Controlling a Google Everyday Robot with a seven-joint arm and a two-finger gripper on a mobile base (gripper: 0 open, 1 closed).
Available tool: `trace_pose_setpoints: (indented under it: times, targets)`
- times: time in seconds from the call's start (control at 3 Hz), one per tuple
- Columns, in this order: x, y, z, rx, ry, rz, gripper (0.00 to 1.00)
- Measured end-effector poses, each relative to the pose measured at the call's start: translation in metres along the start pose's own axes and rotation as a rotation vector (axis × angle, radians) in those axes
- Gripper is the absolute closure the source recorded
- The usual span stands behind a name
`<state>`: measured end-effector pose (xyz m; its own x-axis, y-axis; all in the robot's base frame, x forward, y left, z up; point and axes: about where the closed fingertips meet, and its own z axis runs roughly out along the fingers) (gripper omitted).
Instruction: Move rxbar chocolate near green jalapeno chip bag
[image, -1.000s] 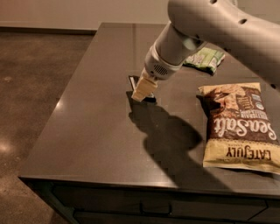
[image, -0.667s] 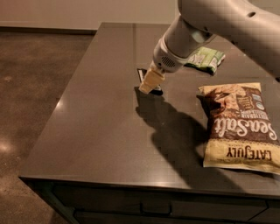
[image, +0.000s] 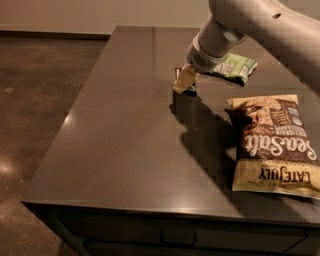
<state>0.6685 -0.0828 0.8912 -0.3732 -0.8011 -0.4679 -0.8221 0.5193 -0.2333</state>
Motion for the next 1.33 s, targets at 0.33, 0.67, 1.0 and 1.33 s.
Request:
trace_pose_setpoints:
  times: [0.33, 0.67, 1.0, 1.33]
  targets:
    - [0.001, -0.032, 0.013, 0.059, 0.015, 0.045, 1.00]
    - [0.007, -0.059, 0.024, 0.096, 0.036, 0.080, 1.00]
    - [0.016, -0.079, 0.029, 0.124, 0.066, 0.096, 0.81]
    - [0.026, -0.090, 0.032, 0.141, 0.092, 0.102, 0.58]
